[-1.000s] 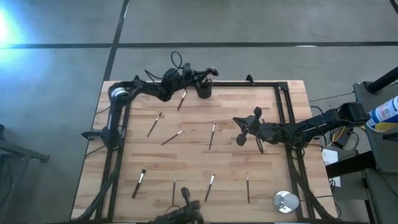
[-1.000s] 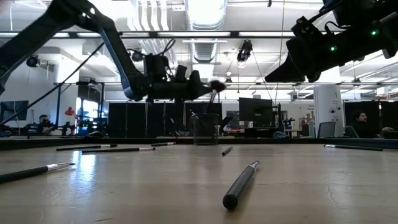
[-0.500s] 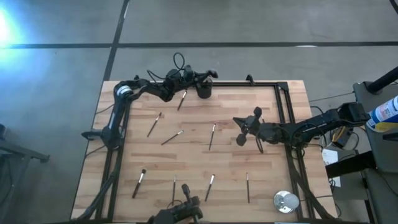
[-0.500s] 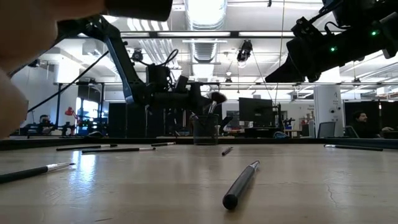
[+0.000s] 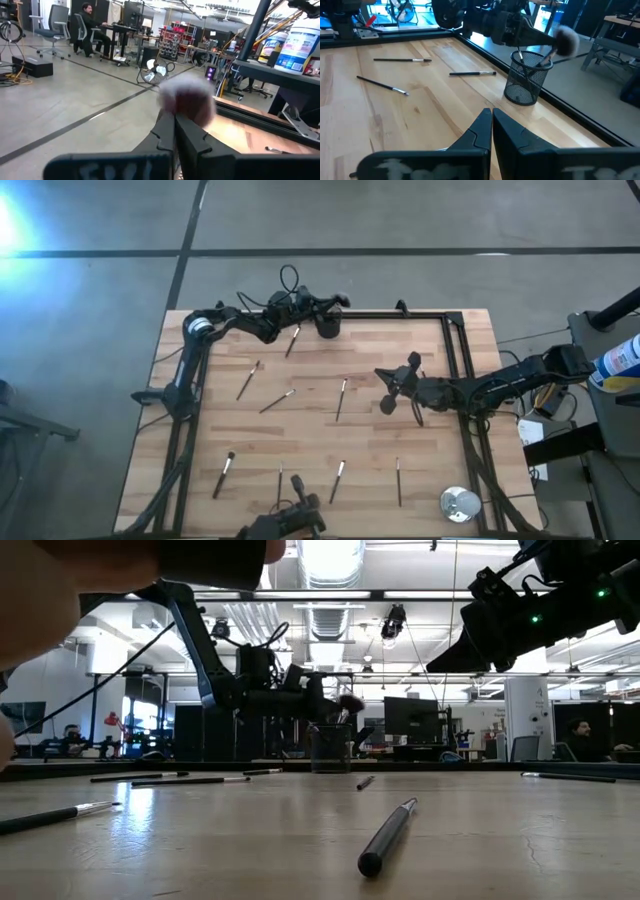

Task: Put items in baskets/containers
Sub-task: Put the black highlighter brush into the black pen holder, then put the black lash brush into the black pen holder, then put the black foundation brush into the black pen holder

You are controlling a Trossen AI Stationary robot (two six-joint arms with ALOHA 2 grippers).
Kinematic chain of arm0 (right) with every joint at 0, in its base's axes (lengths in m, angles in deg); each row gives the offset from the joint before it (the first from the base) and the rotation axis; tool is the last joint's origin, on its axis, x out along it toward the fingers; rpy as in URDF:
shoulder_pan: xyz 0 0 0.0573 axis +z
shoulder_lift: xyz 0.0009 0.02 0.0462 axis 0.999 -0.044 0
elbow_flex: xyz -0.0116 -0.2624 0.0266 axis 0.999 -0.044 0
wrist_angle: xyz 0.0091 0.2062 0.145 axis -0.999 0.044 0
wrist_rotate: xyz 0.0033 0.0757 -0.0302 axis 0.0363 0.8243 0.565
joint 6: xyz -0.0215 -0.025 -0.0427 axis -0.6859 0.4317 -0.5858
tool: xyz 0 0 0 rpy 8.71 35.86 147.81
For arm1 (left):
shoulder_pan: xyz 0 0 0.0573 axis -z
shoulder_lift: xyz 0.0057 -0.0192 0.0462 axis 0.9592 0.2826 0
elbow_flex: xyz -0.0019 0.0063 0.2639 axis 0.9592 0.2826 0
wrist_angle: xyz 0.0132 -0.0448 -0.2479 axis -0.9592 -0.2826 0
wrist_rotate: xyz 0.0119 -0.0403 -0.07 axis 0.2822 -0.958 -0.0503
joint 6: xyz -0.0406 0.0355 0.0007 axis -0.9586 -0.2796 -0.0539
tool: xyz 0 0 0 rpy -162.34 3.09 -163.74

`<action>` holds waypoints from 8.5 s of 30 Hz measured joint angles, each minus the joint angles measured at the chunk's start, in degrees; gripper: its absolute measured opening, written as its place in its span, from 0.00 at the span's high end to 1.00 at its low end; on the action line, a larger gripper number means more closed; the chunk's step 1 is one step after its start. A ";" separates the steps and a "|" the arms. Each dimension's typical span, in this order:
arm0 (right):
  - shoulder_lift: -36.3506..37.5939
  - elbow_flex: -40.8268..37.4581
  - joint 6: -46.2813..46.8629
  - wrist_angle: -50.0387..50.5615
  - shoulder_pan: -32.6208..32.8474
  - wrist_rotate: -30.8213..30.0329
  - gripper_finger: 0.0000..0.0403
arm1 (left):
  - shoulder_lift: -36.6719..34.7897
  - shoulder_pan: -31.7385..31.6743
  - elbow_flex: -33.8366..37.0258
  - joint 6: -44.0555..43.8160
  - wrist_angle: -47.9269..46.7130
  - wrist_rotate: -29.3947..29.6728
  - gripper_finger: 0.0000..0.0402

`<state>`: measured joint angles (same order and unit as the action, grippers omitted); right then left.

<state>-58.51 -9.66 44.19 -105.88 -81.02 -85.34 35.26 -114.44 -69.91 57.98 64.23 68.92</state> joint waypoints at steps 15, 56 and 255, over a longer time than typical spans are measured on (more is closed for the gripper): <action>0.00 0.00 -0.01 0.00 -0.02 0.02 0.98 | -8.94 -0.47 0.04 6.49 -14.36 1.11 0.86; 0.00 -10.60 -1.33 -21.29 -8.39 29.68 0.98 | -52.92 15.22 21.23 -13.85 -103.01 28.55 0.96; 0.01 -7.69 -11.80 -21.05 -8.37 32.09 0.98 | -51.58 80.71 27.56 -109.75 -106.16 24.45 0.79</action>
<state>-58.50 -17.35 32.39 -126.93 -89.39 -53.26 -16.32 -33.73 -42.35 -51.78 -41.93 93.37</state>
